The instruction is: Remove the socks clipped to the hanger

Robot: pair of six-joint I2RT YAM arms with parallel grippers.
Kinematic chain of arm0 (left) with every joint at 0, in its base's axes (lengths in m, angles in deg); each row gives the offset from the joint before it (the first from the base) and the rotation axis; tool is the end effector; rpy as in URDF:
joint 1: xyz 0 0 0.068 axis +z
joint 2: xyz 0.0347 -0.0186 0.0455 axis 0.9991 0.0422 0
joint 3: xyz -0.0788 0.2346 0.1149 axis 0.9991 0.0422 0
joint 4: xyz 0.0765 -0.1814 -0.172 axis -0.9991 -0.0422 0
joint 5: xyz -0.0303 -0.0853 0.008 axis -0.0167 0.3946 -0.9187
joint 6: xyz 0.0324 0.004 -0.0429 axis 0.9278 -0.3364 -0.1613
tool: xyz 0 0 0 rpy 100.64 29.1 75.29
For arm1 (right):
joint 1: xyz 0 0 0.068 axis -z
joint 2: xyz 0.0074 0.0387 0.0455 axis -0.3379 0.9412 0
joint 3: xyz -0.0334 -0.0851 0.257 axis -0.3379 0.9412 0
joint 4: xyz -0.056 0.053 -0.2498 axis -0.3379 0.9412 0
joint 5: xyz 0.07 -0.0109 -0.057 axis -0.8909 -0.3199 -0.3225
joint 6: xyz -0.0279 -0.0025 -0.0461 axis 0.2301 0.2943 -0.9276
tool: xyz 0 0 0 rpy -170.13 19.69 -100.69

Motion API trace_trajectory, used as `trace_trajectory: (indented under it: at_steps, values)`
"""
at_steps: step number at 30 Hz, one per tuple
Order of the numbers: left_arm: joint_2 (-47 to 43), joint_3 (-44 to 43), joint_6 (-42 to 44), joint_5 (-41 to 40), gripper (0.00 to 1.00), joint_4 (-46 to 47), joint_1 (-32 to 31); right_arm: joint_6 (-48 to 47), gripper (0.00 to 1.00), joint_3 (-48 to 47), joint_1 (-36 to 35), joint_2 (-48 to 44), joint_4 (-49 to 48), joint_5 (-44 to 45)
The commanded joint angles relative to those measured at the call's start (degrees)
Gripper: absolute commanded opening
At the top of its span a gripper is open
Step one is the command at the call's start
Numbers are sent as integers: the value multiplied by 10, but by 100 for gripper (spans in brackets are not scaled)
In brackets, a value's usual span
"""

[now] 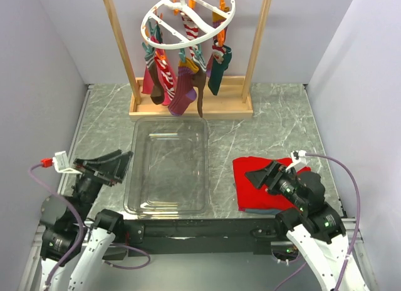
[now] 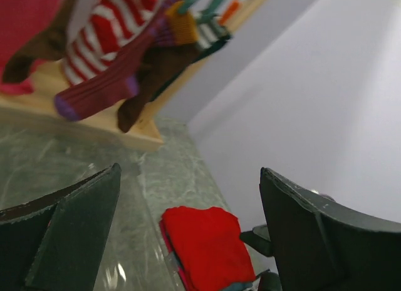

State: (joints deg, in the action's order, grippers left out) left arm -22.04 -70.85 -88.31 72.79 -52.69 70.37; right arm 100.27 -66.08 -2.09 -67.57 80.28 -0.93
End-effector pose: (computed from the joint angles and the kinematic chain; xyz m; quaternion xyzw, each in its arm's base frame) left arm 0.0213 -0.0111 0.3556 -0.1175 0.5844 -0.4696 0.6513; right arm 0.0601 0.0323 0.2699 0.0942 0.8003 0.3930 0.4430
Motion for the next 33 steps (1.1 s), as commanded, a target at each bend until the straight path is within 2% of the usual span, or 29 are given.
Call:
trace_trajectory:
  at_steps: [1,2,4,10,13,16,22,26,28,33]
  values:
    - [50,-38,-64,-97,96,-148,2,-24,100,-42,3,40,54,44]
    - [58,-53,-73,-95,96,-186,2,-22,100,-47,3,47,56,49]
    - [77,-63,-57,-62,96,-199,2,-28,100,-62,2,53,61,49]
    - [74,-39,-34,10,96,-143,2,-60,100,-62,3,49,33,-13]
    - [87,-24,-33,38,96,-129,2,-76,100,-51,3,59,-13,-60]
    - [108,-14,-23,63,96,-107,2,-86,100,-51,3,107,-74,-66]
    - [165,-1,-20,119,96,-11,2,-115,100,-87,2,247,-259,-100]
    - [202,26,-19,168,98,92,2,-147,100,-146,-3,383,-389,-81]
    - [227,37,-11,178,99,118,2,-170,100,-173,-9,453,-416,-67]
    - [306,33,13,204,92,175,2,-219,97,-243,-39,566,-511,-35]
